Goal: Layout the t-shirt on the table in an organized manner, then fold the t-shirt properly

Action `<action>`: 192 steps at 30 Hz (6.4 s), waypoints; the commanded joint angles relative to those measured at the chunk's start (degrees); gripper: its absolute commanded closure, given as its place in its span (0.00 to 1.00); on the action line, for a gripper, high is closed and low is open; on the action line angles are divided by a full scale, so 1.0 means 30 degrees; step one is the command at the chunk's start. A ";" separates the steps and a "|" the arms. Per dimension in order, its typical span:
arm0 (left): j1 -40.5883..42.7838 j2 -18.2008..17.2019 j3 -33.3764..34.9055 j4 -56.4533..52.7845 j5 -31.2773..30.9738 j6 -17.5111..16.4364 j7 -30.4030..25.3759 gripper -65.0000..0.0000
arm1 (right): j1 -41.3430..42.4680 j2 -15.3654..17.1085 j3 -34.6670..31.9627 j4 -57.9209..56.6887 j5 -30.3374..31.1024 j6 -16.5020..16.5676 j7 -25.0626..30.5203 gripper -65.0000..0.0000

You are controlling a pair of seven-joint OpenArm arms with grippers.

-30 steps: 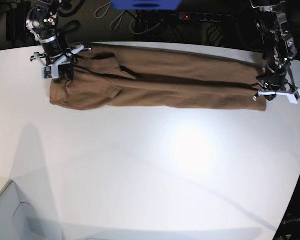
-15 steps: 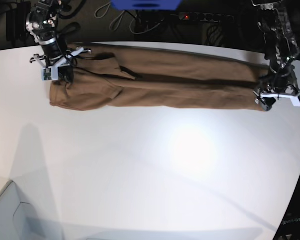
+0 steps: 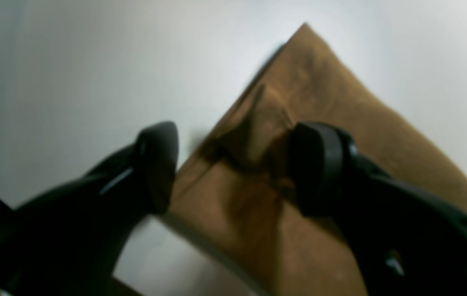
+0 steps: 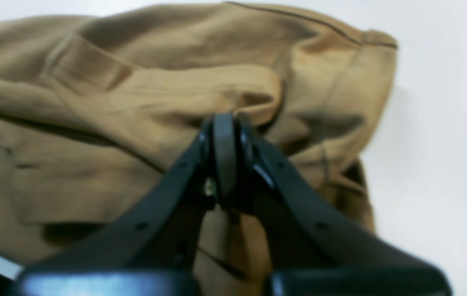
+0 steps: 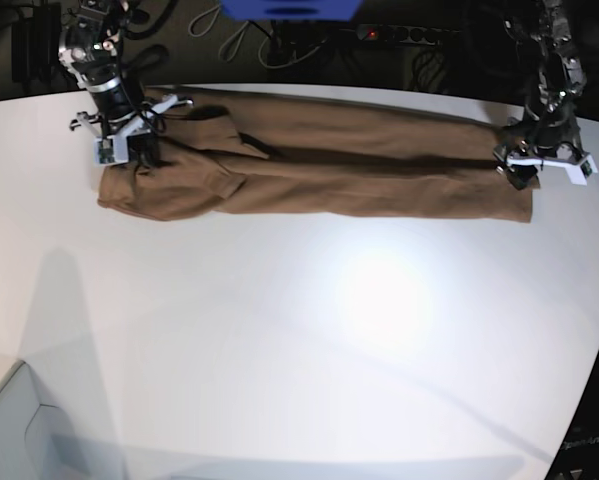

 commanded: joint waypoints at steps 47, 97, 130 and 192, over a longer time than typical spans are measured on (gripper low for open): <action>0.0055 -0.0924 1.6540 0.7860 0.3868 0.0097 -0.0106 1.00 | 0.0640 0.0109 0.0025 0.0308 0.0191 0.0046 0.0369 1.00; -0.2172 -0.1247 1.6335 0.1413 0.3722 0.0097 0.0832 0.35 | 0.1167 0.0167 0.0054 0.2769 0.0191 0.0046 -0.1653 0.85; -0.1938 -0.1188 1.4782 0.0827 0.3693 -0.0020 0.0832 0.35 | 0.2310 0.0021 0.1549 -0.0571 0.0250 -0.0071 -0.6019 0.36; -0.2788 -0.0162 1.1529 0.1413 0.3693 -0.0020 0.0861 0.35 | 0.3834 -0.0825 -1.6707 0.5289 -0.5289 -0.3178 -0.7866 1.00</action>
